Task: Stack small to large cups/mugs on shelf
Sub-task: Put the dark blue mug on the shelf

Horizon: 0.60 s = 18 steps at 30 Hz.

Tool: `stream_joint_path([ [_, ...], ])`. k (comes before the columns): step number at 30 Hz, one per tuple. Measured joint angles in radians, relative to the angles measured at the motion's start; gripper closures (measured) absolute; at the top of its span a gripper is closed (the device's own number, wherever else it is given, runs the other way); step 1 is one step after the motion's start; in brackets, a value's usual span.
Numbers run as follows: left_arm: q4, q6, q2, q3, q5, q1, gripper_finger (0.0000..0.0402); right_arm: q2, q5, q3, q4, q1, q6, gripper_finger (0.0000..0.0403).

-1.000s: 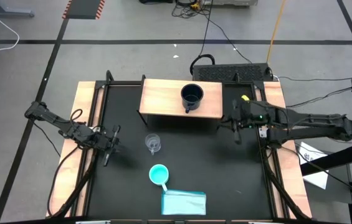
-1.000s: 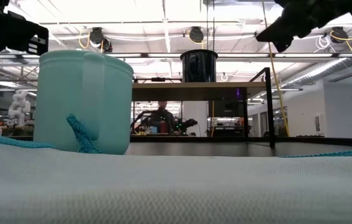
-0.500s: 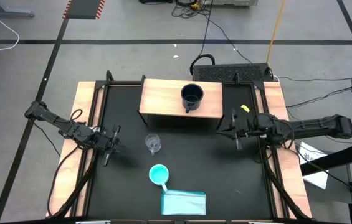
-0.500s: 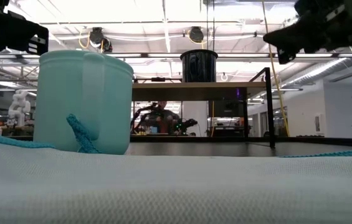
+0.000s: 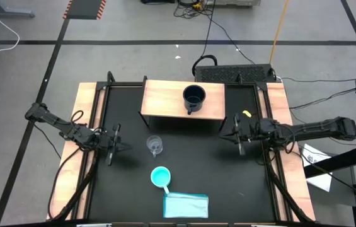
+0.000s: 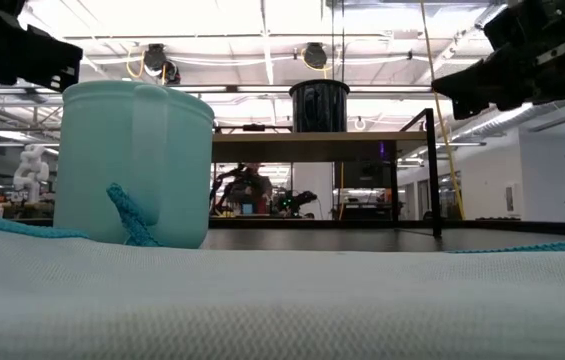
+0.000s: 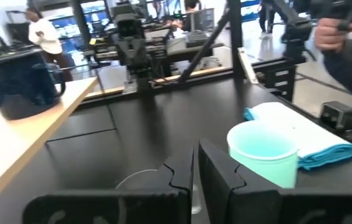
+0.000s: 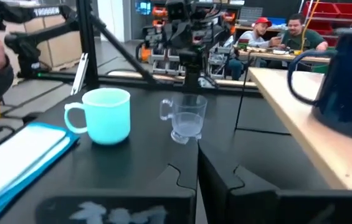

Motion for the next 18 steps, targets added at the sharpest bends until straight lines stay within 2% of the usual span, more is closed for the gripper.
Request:
stream_joint_path([
  [3,0.000,0.004,0.000,0.000,-0.006,0.000,0.0373,-0.001,0.000,-0.021,0.010,0.010,-0.013,0.0403],
  [9,0.015,0.018,0.000,0.000,-0.006,0.000,0.0373,-0.013,-0.003,-0.104,0.206,0.017,0.008,0.0403],
  [14,0.038,0.056,0.000,0.000,-0.012,0.000,0.0373,-0.019,-0.005,-0.112,0.189,0.018,0.011,0.0403],
  [18,0.044,0.071,0.000,0.000,-0.070,0.000,0.0373,-0.020,-0.028,-0.113,0.205,0.018,-0.001,0.0403],
])
